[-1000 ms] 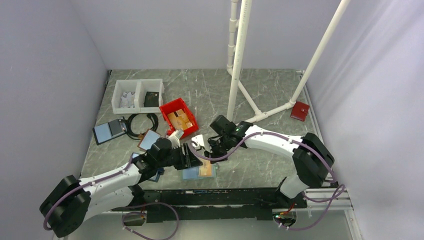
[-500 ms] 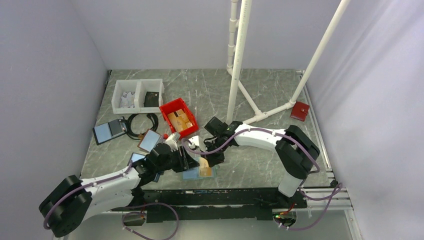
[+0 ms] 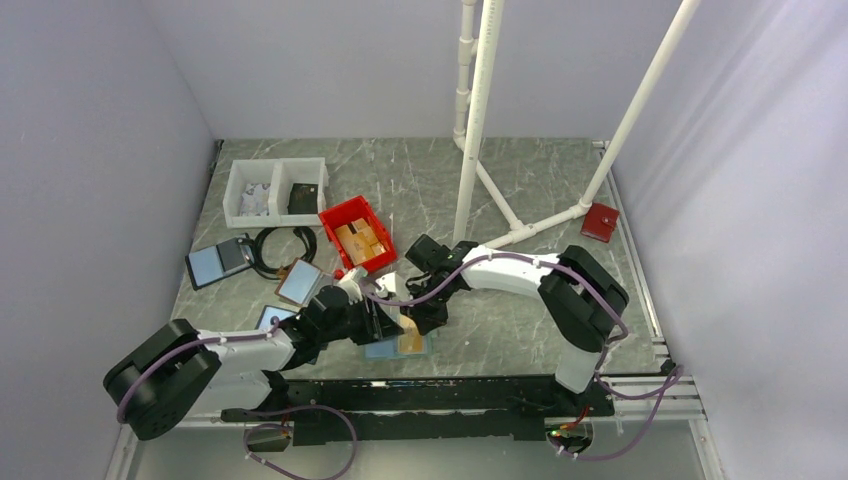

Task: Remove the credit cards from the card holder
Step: Remove the credit card from the card holder.

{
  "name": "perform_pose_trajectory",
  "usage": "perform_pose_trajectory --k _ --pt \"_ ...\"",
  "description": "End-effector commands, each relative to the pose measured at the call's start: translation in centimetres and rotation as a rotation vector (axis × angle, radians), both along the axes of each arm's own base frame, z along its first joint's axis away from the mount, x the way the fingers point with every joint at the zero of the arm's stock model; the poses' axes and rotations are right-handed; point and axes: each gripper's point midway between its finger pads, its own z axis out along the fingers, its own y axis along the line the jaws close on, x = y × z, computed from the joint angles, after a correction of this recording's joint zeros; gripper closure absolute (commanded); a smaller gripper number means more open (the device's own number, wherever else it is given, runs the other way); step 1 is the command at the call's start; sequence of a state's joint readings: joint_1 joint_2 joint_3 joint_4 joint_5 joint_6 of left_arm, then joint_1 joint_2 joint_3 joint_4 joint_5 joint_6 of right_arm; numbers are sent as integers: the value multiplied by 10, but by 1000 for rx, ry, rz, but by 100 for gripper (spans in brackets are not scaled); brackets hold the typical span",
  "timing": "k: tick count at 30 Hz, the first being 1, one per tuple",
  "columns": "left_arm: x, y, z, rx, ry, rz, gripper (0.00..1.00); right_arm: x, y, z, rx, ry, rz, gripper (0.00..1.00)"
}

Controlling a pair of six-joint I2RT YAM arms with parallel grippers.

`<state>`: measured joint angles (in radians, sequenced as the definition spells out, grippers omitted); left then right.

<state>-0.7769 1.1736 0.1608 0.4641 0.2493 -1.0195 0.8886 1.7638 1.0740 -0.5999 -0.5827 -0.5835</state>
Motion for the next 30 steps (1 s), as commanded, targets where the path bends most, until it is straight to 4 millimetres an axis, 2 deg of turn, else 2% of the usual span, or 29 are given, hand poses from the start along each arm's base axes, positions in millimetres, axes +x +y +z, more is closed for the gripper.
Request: perform_pose_trajectory --k 1,3,5,11,17,22,24,28,30 --pt "3 -8 10 -55 -19 -2 57 8 -1 2 -17 -30 24 95" --pt "3 -8 6 -47 -4 3 57 9 -2 3 -22 -33 32 95" --pt "3 -6 0 -30 20 18 66 8 -3 2 -27 -32 40 95" --pt "1 -7 -11 -5 67 11 66 7 1 -5 -37 -5 12 95" --pt "0 -11 -11 -44 69 8 66 11 10 -10 -34 17 -61 98" --pt "-2 -12 -14 -68 83 13 69 5 17 -12 -29 65 -79 98" --pt "-3 -11 -15 -70 88 16 77 2 19 -13 -30 83 -76 98" --pt "-4 -5 -18 -58 95 37 100 5 18 -15 -45 73 -81 97" --pt "-5 -2 -18 -50 89 46 100 8 16 -15 -52 59 -86 97"
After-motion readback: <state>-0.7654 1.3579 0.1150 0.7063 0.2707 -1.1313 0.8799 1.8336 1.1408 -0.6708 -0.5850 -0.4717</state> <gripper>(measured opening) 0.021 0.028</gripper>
